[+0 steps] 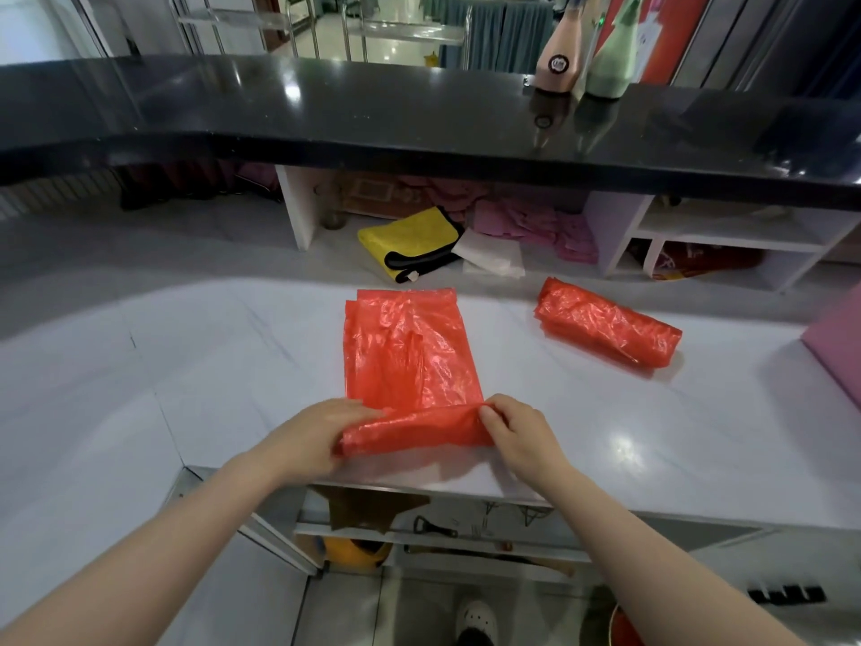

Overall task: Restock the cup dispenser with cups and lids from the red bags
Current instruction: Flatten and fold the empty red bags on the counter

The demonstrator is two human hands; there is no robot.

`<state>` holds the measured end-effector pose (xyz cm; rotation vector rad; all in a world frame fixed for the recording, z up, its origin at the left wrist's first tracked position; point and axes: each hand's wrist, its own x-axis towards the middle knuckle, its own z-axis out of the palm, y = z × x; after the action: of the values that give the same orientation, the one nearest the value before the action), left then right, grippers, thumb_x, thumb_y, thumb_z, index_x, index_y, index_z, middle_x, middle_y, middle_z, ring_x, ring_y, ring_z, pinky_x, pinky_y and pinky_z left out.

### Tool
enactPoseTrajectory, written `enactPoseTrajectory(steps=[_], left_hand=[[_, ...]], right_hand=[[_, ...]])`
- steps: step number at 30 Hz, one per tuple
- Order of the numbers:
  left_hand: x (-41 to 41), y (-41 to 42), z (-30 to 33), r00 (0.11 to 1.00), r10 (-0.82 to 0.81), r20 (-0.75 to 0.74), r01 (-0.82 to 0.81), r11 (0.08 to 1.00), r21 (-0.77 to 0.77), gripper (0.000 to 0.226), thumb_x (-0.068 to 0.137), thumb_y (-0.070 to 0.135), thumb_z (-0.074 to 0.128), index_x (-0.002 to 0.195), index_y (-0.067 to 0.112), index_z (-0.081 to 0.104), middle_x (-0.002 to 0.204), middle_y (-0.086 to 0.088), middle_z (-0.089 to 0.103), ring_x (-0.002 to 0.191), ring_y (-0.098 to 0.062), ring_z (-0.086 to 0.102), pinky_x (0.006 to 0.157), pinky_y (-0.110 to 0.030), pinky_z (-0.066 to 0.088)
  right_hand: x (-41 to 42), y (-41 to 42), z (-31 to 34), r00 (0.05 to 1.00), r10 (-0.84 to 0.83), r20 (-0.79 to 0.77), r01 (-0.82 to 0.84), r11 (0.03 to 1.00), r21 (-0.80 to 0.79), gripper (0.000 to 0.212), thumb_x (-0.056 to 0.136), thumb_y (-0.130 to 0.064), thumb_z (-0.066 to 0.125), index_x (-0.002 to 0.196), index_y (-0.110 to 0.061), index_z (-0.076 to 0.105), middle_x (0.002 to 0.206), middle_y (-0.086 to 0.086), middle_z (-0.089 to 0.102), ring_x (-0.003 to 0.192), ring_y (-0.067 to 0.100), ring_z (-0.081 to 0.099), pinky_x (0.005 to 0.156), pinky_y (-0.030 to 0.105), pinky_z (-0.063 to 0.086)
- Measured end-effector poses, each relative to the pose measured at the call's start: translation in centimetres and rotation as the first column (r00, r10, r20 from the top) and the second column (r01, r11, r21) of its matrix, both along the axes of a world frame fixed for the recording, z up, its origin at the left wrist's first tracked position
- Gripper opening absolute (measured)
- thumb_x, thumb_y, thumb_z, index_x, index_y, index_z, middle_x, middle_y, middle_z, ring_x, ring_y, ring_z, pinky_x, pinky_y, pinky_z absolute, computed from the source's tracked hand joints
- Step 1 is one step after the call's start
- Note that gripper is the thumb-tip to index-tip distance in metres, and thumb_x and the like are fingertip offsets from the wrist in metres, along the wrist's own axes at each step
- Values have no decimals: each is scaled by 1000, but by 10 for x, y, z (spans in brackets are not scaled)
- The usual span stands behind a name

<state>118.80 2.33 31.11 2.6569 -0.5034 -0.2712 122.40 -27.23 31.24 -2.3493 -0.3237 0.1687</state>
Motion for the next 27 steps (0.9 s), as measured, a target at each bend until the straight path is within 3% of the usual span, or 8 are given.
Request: enactPoseTrajectory(steps=[3,6,12,17,20,23,25,27], left_hand=[[-2,-10,-4,957,191,-220,-249,928,-278,65,66,60,71,126,56,47,131,18,51,121,-4,45,105,-32,36],[4,-21,-10,873,362,-328,-479,763,-433,32,78,51,70,107,37,63,105,12,67,98,-8,62,90,-29,49],[13,-43,-24,742,655,-144,-666,692,-281,44,94,47,48,64,17,59,61,2,60,58,-12,56,51,-22,33],[16,-48,-31,676,735,-53,-714,635,-296,42,95,48,44,66,22,61,64,6,60,62,-6,55,53,-20,33],[14,-51,-29,663,745,-73,-718,605,-344,32,95,46,45,71,30,58,69,12,60,66,-2,55,56,-17,33],[14,-54,-27,645,762,-63,-721,579,-380,18,95,41,48,79,38,53,73,19,57,70,-3,55,57,-15,32],[12,-55,-27,622,775,-111,-738,533,-414,9,94,38,51,98,31,55,83,22,56,79,-6,58,58,-13,34],[10,-56,-23,619,762,-191,-736,478,-479,43,93,36,56,132,28,41,98,17,56,87,-4,57,65,-12,42]], right_hand=[[8,4,2,1000,-11,-23,12,999,51,23,99,-28,47,78,-27,56,71,-13,58,66,0,52,61,11,37],[19,3,2,998,-51,-43,55,994,97,25,98,-31,49,75,-26,57,69,-10,62,66,1,55,59,14,37],[37,2,-4,986,-139,-96,150,982,119,22,99,-35,46,88,-24,62,82,-14,63,79,7,58,69,25,42],[41,1,-4,980,-80,-181,132,944,301,27,92,-38,59,116,-40,48,76,-10,65,65,2,60,59,16,43],[41,-1,-9,981,-15,-196,57,975,214,50,87,-33,67,128,-40,40,77,-1,69,67,11,65,62,28,51],[44,4,-15,986,-32,-163,57,987,153,56,88,-31,65,135,-37,35,80,-9,65,74,11,64,62,22,47],[46,9,-18,988,-47,-148,65,991,117,60,89,-34,64,138,-39,29,85,-10,62,81,15,64,63,21,46],[45,12,-21,990,-46,-131,57,995,78,64,89,-36,62,140,-42,24,99,-8,62,91,19,65,72,27,51]])
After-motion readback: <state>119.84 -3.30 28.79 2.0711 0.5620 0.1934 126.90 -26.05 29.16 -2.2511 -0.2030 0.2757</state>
